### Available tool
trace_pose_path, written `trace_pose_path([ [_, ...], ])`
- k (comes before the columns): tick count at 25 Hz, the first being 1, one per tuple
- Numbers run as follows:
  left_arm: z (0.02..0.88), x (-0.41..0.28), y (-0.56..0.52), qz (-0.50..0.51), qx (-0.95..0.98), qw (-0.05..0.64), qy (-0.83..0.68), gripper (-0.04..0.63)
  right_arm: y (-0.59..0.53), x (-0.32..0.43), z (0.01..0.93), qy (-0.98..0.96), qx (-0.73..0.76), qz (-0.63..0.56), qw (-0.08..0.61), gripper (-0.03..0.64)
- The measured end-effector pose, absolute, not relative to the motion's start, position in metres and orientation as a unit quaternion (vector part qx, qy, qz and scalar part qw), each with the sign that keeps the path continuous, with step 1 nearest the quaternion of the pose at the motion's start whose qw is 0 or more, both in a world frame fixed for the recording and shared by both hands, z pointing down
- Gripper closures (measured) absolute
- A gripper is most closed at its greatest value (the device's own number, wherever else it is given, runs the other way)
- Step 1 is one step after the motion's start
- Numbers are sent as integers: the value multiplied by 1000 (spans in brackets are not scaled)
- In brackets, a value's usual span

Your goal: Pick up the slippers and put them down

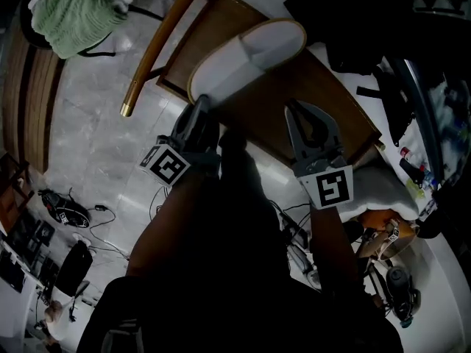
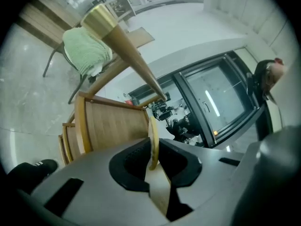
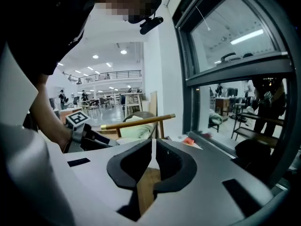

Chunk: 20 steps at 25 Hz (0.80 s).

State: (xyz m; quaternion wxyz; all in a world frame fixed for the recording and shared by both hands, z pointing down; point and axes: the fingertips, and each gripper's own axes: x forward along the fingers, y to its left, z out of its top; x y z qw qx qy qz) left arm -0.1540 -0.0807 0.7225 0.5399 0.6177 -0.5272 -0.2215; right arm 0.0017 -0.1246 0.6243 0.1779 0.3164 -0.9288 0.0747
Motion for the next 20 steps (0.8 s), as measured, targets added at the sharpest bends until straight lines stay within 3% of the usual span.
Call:
trace_pose_path([
  [20,777,-160,-52,-164,579,556,-574,526,-129,-28,727,-915,323,135,199,580],
])
